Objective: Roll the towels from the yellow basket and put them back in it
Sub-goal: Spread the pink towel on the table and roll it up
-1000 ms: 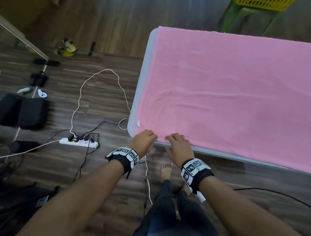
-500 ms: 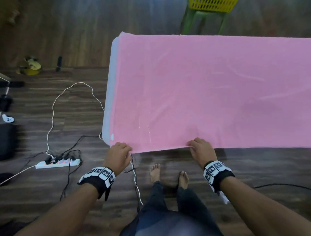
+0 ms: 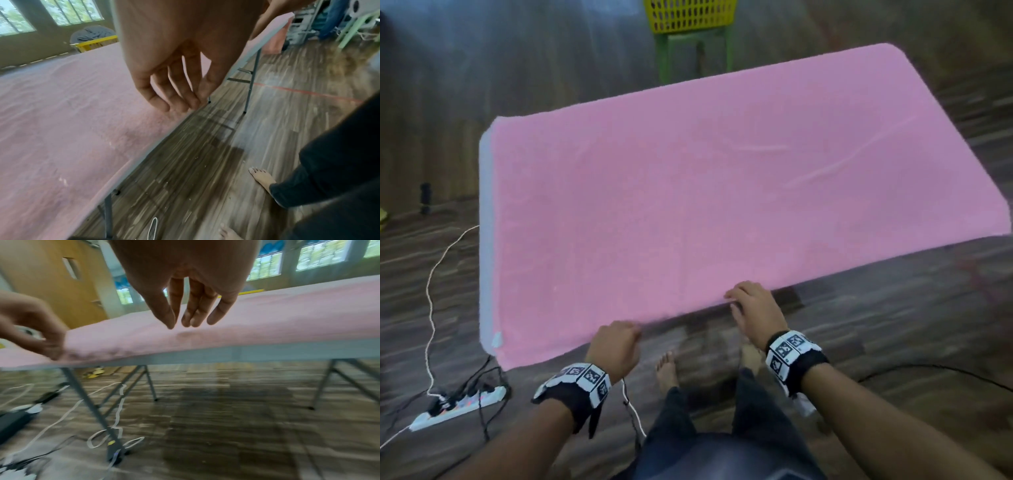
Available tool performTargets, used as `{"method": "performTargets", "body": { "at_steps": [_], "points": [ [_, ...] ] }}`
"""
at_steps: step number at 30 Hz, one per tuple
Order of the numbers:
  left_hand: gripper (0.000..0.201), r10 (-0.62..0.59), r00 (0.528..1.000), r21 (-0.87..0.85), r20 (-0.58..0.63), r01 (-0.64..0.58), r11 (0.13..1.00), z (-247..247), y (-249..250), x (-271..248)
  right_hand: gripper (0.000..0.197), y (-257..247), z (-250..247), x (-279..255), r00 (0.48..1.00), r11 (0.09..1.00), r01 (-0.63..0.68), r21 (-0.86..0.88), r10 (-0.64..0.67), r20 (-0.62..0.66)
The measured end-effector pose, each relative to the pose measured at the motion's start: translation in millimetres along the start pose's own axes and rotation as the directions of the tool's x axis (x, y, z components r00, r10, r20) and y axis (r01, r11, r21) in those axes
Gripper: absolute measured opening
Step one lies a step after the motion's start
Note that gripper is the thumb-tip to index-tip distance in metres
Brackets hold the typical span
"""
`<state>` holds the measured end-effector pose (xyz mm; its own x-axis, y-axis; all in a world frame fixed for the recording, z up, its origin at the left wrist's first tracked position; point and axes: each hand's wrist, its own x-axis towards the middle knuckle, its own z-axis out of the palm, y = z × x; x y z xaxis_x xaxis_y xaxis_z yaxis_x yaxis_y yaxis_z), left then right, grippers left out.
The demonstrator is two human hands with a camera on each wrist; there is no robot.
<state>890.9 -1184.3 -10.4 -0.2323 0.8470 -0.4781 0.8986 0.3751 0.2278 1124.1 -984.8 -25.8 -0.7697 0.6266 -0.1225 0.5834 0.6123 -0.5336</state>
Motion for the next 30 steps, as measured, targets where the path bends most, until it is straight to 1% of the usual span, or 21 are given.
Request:
{"method": "performTargets", "body": {
  "at_steps": [1,3,5,6,7,9,13,15,17,19,21,23,26,28,30],
  "points": [
    [0.016,0.013,0.999,-0.007,-0.029,-0.014,1.000,2,7,2,0.023,29,-19,-3,0.997,0.998,-0.063,-0.015,0.062,-0.048],
    [0.020,0.045,0.991,-0.036,-0.129,-0.051,0.998,-1,30,21,0.026,88,-60,-7,0.974,0.979,-0.195,-0.059,0.186,-0.132],
    [0.011,0.069,0.979,-0.089,-0.192,-0.087,0.992,-10,67,52,0.029,146,-99,-8,0.940,0.946,-0.309,-0.096,0.289,-0.182],
    [0.011,0.085,0.973,-0.106,-0.214,-0.109,0.988,-13,87,70,0.031,173,-117,-8,0.925,0.927,-0.357,-0.116,0.333,-0.185],
    [0.017,0.102,0.969,-0.115,-0.223,-0.130,0.985,-17,107,86,0.033,197,-133,-7,0.910,0.907,-0.398,-0.135,0.373,-0.178],
    [0.023,0.127,0.969,-0.120,-0.214,-0.155,0.981,-21,143,114,0.039,240,-162,-2,0.881,0.866,-0.470,-0.172,0.448,-0.153],
    [0.028,0.167,0.971,-0.096,-0.170,-0.185,0.978,-22,196,148,0.046,300,-207,6,0.836,0.791,-0.540,-0.289,0.544,-0.071],
    [0.032,0.168,0.974,-0.071,-0.151,-0.180,0.981,-20,214,154,0.047,321,-222,9,0.817,0.771,-0.563,-0.298,0.572,-0.064],
    [0.034,0.154,0.978,-0.049,-0.141,-0.162,0.986,-18,223,156,0.044,339,-231,11,0.815,0.773,-0.571,-0.276,0.574,-0.081],
    [0.033,0.149,0.977,-0.033,-0.151,-0.156,0.987,-14,226,157,0.036,351,-236,10,0.823,0.788,-0.565,-0.246,0.561,-0.095],
    [0.033,0.157,0.978,0.003,-0.136,-0.158,0.987,-11,227,157,0.024,357,-239,9,0.828,0.799,-0.558,-0.223,0.553,-0.088],
    [0.033,0.155,0.981,-0.001,-0.118,-0.157,0.988,-10,229,157,0.015,359,-241,7,0.825,0.799,-0.563,-0.210,0.558,-0.089],
    [0.023,0.163,0.982,-0.070,-0.101,-0.170,0.983,-14,235,157,0.012,364,-246,1,0.794,0.766,-0.607,-0.210,0.591,-0.139],
    [0.013,0.189,0.979,-0.096,-0.078,-0.196,0.976,-18,241,156,0.014,366,-245,-6,0.762,0.729,-0.646,-0.225,0.632,-0.140],
    [0.003,0.188,0.981,-0.099,-0.038,-0.191,0.977,-18,245,158,0.014,365,-241,-12,0.736,0.700,-0.674,-0.236,0.662,-0.141]
  ]
}}
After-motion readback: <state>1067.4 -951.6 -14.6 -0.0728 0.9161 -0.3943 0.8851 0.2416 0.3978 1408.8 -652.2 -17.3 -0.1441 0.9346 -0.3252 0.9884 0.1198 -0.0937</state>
